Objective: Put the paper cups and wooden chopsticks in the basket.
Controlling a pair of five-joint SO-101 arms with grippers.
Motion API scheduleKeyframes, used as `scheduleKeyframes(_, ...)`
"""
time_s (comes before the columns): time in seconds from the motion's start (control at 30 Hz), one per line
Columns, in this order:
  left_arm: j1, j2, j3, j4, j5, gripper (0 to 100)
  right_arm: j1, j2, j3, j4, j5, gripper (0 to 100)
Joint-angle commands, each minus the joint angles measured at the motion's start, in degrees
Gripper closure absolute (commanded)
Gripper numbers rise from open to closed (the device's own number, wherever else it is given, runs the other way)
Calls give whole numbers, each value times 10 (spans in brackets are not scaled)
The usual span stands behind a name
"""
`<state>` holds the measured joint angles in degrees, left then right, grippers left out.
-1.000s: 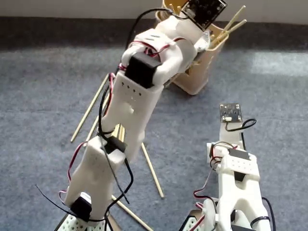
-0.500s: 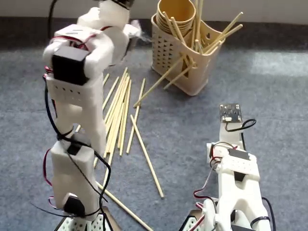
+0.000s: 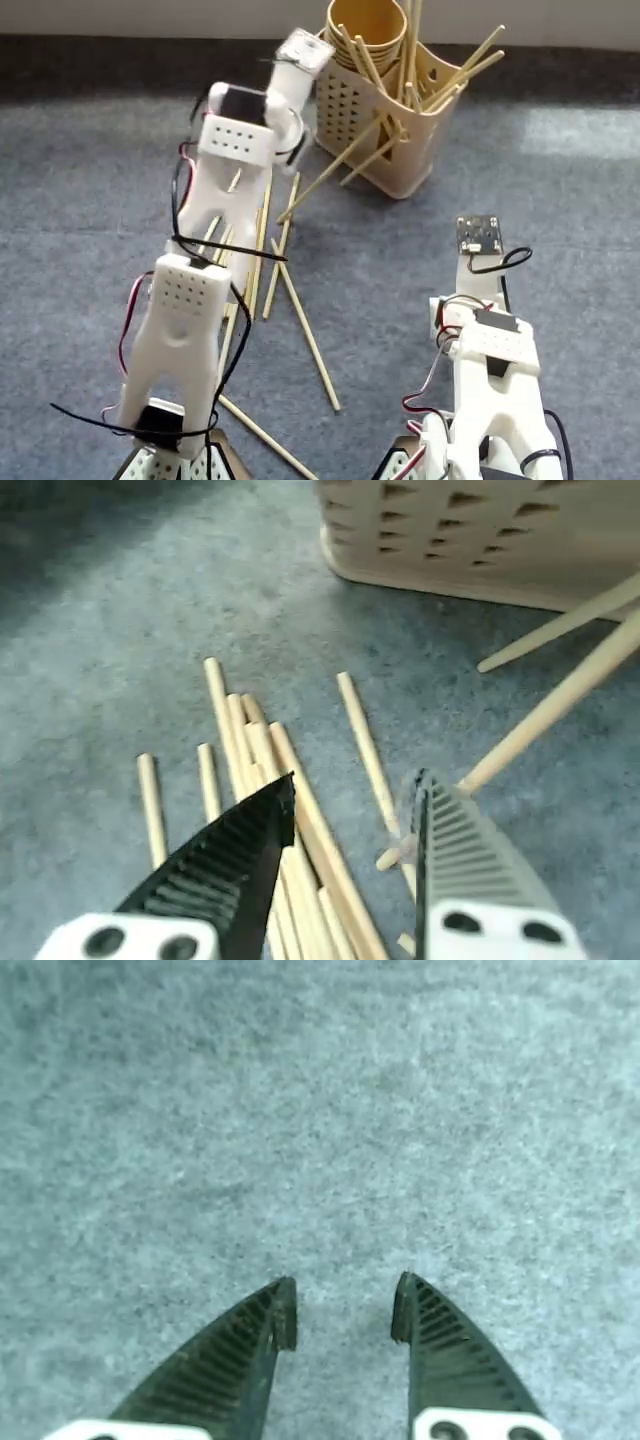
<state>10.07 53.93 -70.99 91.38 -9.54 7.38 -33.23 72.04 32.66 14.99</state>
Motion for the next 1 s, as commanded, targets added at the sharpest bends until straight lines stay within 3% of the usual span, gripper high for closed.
scheduleKeyframes(0.0, 41, 29, 0, -40, 2, 783, -4, -1, -2, -9, 7, 832)
scheduleKeyframes(0.33, 36, 29, -49, -33, 5, 783, -4, -1, -2, -9, 8, 832)
scheduleKeyframes(0.57, 35, 22, -204, 105, 6, 783, -4, -1, -2, -9, 8, 832)
scheduleKeyframes(0.87, 73, 44, -210, 99, 2, 780, -4, -1, -2, -9, 8, 832)
scheduleKeyframes(0.97, 86, 72, -205, 52, 2, 779, -4, -1, -2, -9, 8, 832)
